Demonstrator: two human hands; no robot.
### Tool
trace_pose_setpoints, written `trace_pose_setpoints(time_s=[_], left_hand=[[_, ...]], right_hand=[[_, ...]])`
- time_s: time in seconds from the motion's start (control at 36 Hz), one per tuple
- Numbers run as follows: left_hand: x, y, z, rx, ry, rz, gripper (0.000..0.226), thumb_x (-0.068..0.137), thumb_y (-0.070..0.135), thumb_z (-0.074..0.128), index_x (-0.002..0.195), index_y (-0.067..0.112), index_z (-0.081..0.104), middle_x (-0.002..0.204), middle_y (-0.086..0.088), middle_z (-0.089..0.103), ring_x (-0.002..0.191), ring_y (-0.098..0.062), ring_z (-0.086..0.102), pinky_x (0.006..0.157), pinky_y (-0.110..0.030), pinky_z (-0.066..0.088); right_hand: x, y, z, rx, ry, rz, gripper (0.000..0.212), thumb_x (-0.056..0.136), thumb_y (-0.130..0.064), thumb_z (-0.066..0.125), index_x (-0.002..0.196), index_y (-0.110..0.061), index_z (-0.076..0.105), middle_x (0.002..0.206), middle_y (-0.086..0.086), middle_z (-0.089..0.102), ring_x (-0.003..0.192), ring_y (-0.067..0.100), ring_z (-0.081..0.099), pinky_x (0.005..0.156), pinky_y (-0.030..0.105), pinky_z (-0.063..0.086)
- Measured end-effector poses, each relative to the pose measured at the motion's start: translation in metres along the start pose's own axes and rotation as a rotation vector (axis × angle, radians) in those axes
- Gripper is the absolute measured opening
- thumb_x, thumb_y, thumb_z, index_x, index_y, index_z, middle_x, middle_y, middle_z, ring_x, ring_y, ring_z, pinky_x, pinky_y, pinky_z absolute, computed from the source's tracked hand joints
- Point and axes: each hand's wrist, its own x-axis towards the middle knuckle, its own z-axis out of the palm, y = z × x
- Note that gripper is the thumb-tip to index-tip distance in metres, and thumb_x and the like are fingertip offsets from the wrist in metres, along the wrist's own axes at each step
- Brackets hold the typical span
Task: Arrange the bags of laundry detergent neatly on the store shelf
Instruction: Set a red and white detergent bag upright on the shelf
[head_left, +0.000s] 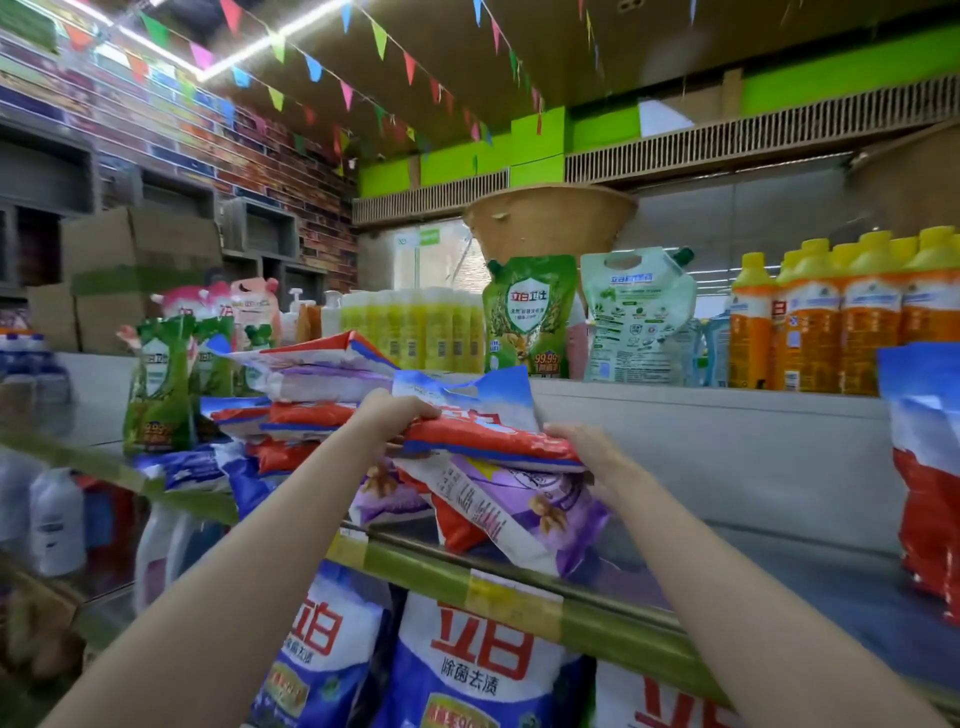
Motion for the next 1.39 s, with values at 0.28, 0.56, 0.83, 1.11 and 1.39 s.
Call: trace_pose_setpoints(time_s=[0.28, 0.56, 0.83, 1.11, 1.39], left_hand=[[-0.047, 0.018, 0.062, -0.048, -0.23, 0.018, 0.016, 0.084, 0.018, 0.063, 0.071, 0.016, 0.053, 0.063, -0.003, 0.052, 0.054, -0.013, 0.05, 0.04, -0.017, 0.046], [-0.113, 0.057, 0.156, -0.601, -0.581, 0.31, 0.034, 0.078, -0.008, 0.057, 0.095, 0.021, 0.058, 0.073, 0.004, 0.073, 0.054, -0.009, 0.068, 0.053, -0.02, 0.057], [-0.201, 0.065, 0.298, -0.487, -0.864, 0.457, 0.054, 0.057, -0.011, 0.071, 0.1, 0.018, 0.059, 0.076, 0.016, 0.073, 0.068, 0.003, 0.067, 0.063, -0.016, 0.056], [-0.249, 0.034, 0.382, -0.115, -0.726, 0.549, 0.048, 0.058, 0.023, 0.077, 0.103, 0.016, 0.06, 0.112, -0.014, 0.066, 0.096, -0.023, 0.065, 0.095, -0.04, 0.049], [-0.27, 0.03, 0.373, 0.345, -0.502, 0.559, 0.038, 0.086, 0.025, 0.066, 0.116, 0.003, 0.057, 0.119, -0.015, 0.063, 0.109, -0.031, 0.058, 0.086, -0.03, 0.045]], right_hand=[[-0.043, 0.013, -0.086, -0.051, -0.084, 0.186, 0.008, 0.09, -0.013, 0.053, 0.083, -0.009, 0.056, 0.072, 0.013, 0.058, 0.047, 0.019, 0.058, 0.044, 0.029, 0.05], [-0.132, -0.011, -0.22, 0.171, 0.195, -0.275, 0.044, 0.074, 0.013, 0.064, 0.107, -0.009, 0.045, 0.087, 0.001, 0.059, 0.072, 0.012, 0.059, 0.061, 0.024, 0.053], [-0.234, -0.023, -0.391, -0.134, 0.436, -0.338, 0.05, 0.071, 0.016, 0.068, 0.109, -0.012, 0.052, 0.084, -0.004, 0.062, 0.07, 0.005, 0.067, 0.061, 0.019, 0.055], [-0.281, 0.039, -0.46, -0.284, 0.365, -0.106, 0.04, 0.077, 0.008, 0.067, 0.097, -0.022, 0.051, 0.1, -0.007, 0.06, 0.086, 0.015, 0.062, 0.083, 0.036, 0.052], [-0.283, 0.042, -0.455, -0.298, 0.371, -0.125, 0.042, 0.08, 0.004, 0.065, 0.113, -0.015, 0.047, 0.11, 0.009, 0.058, 0.093, 0.021, 0.058, 0.077, 0.03, 0.05]])
